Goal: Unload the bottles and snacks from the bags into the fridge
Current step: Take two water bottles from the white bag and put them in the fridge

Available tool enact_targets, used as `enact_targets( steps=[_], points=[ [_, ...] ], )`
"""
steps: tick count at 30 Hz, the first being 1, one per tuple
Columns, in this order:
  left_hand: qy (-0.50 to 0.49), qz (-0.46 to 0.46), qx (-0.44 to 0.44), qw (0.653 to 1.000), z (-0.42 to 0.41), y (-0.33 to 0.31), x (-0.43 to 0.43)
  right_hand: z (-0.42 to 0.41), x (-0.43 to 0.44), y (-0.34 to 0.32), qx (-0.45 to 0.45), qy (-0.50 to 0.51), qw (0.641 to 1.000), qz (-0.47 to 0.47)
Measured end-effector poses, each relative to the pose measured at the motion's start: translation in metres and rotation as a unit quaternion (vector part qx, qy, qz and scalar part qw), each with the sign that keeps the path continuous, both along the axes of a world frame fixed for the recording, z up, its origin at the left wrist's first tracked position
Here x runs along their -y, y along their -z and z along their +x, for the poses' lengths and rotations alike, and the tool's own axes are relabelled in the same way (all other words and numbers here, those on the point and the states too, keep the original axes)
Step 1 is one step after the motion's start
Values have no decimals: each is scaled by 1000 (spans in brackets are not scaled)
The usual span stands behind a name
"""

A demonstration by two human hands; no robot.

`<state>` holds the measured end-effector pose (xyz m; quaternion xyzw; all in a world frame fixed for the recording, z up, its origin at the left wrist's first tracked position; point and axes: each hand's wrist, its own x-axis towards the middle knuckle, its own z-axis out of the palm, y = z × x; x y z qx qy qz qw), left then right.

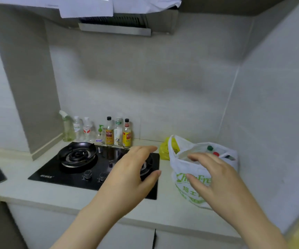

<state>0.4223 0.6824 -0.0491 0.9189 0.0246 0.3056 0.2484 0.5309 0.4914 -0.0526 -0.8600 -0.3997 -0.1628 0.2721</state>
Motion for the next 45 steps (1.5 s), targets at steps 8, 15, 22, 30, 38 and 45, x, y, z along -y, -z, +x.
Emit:
enact_targets(
  steps=[8,15,22,30,38,45],
  points=[
    [31,-17,-2,999,102,10,34,95,45,14,-28,57,998,13],
    [42,-27,-26,998,167,32,45,155,62,34,-70,82,994,8],
    [59,-47,-45,996,226,51,35,207,55,53,-100,107,989,-6],
    [105,-78,-59,990,308,68,2,268,25,69,-130,163,978,-9],
    [157,-95,-83,980,383,92,-25,318,2,87,-183,217,958,-38],
    [184,-125,-134,966,425,129,-22,344,1,116,-199,265,942,-57]
  ],
)
